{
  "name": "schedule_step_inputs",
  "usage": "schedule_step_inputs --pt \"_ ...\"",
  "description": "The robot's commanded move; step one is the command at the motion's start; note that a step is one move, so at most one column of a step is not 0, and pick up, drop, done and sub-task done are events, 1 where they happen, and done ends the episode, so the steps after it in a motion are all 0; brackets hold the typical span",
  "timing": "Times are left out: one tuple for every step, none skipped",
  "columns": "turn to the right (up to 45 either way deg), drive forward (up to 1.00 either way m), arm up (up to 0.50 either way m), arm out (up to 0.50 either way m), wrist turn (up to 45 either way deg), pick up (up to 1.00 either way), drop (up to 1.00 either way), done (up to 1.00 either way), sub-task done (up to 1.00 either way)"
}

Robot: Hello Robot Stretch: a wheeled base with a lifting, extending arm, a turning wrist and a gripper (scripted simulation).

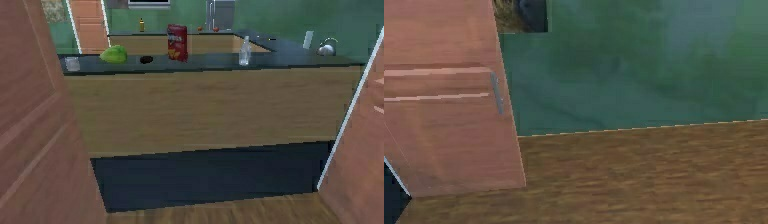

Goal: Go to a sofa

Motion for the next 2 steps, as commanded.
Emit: schedule_step_inputs --pt "-6.0 0.00 0.00 0.00 0.0 0.00 0.00 0.00 0.00" --pt "0.0 1.00 0.00 0.00 0.0 0.00 0.00 0.00 0.00"
